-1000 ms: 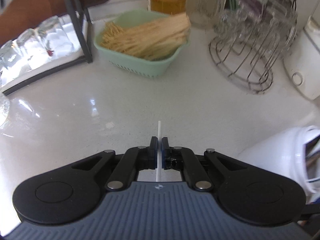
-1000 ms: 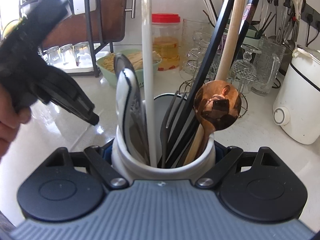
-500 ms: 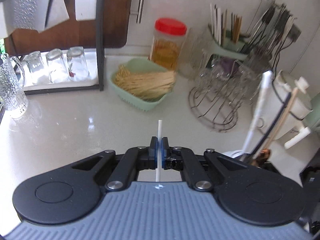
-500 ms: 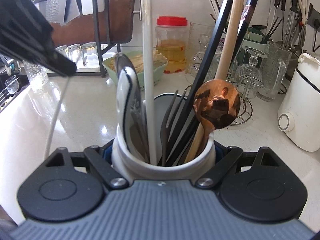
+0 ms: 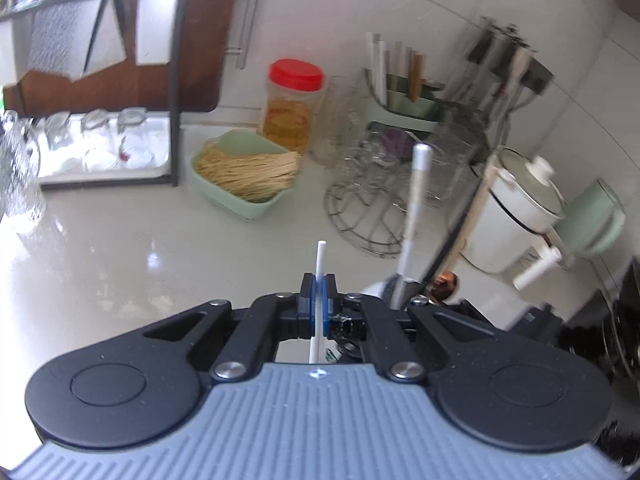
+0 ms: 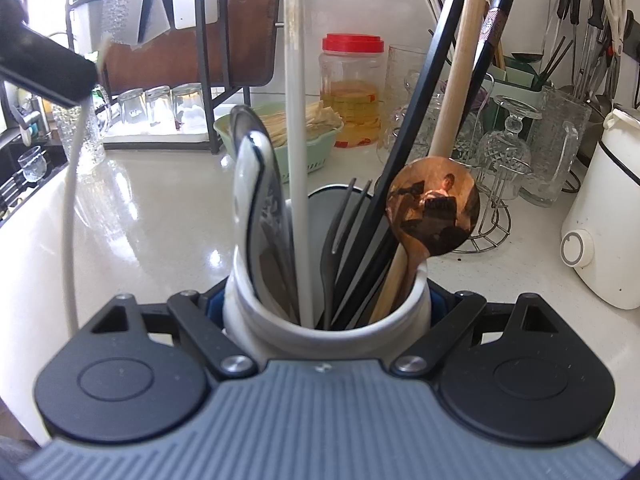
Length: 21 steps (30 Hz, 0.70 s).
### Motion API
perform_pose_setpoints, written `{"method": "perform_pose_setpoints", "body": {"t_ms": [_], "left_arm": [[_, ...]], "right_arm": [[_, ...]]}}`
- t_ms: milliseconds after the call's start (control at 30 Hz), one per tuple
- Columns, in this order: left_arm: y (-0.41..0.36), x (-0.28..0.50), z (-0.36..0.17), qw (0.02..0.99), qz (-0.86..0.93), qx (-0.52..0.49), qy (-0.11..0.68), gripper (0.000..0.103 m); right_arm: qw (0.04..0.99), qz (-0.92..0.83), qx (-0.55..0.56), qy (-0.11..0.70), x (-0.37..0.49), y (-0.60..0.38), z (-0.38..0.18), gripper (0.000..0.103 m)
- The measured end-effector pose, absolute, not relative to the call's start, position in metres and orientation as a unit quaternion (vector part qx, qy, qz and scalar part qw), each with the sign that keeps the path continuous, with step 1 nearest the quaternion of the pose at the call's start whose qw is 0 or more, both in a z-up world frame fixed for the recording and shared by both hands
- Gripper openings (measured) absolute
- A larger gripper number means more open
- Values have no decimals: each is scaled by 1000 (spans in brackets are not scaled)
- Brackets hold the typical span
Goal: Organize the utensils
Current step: 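Lift the white chopstick with the left gripper above the mug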
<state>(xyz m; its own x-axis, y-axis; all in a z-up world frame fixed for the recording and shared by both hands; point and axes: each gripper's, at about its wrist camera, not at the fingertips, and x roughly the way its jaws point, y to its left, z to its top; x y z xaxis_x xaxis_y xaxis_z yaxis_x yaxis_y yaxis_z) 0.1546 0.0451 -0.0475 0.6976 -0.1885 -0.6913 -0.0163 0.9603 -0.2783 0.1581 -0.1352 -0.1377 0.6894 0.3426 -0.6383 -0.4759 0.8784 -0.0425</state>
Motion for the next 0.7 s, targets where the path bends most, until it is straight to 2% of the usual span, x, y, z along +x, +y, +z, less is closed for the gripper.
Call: {"method": "perform_pose_setpoints", "body": {"t_ms": [700], "left_arm": [[32, 130, 1, 928, -101, -101, 344, 2]], "right_arm": [[915, 223, -100, 320, 156, -136, -139, 91]]}}
